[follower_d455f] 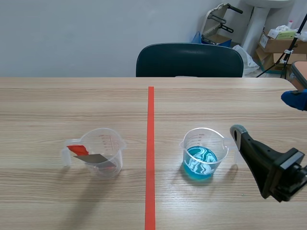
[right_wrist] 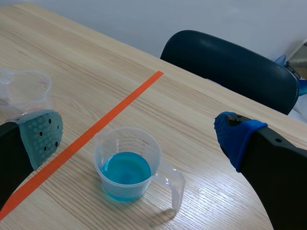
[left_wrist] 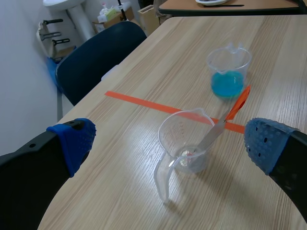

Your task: Do the redox reaction experiment

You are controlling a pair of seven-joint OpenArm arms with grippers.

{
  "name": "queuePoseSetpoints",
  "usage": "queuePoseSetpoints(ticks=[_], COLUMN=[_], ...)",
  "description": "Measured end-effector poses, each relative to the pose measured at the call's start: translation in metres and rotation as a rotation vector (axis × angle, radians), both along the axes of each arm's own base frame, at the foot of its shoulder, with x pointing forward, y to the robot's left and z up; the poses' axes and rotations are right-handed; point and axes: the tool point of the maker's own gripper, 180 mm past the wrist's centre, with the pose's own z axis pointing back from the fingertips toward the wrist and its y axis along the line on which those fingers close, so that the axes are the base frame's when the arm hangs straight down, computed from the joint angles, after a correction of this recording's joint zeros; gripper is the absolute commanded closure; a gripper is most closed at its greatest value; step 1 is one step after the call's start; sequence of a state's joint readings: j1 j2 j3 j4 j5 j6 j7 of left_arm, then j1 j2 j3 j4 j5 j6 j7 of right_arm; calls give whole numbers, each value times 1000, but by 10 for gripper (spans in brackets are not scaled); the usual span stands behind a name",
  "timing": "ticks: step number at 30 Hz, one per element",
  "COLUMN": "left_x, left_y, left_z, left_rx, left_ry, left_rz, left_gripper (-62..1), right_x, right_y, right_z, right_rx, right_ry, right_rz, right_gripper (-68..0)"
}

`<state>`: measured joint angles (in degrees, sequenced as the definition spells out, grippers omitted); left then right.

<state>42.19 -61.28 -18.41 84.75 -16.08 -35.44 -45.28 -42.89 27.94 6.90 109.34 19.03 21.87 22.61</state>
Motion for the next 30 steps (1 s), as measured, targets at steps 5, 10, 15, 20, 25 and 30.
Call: queuePoseSetpoints(ticks=[5,10,15,20,25,30], left_x=[-3,-7,-13,-19,-24,-28], left_y=[6,10,14,13,12,9], left_z=[-13,-29,-51,-60,-68,-72], left_rx=[-25,-38,-35,-93,-129,-143], left_ry=[20,61,125,144,140,146], left_rz=[96,177,268,340,415,436], left_gripper=[-623,-623,-623,-623,-623,-623], right_x=[-1,-1,-1,-1,-1,-1], right_y=[1,1,1,1,1,1], right_z=[0,0,0,0,0,0], right_rx=[2,1,-1,-1,-1,-1], right_ry=[2,2,2,2,2,2], right_rz=[7,7,7,7,8,8], right_gripper=[-679,-679,-679,-679,-679,-679])
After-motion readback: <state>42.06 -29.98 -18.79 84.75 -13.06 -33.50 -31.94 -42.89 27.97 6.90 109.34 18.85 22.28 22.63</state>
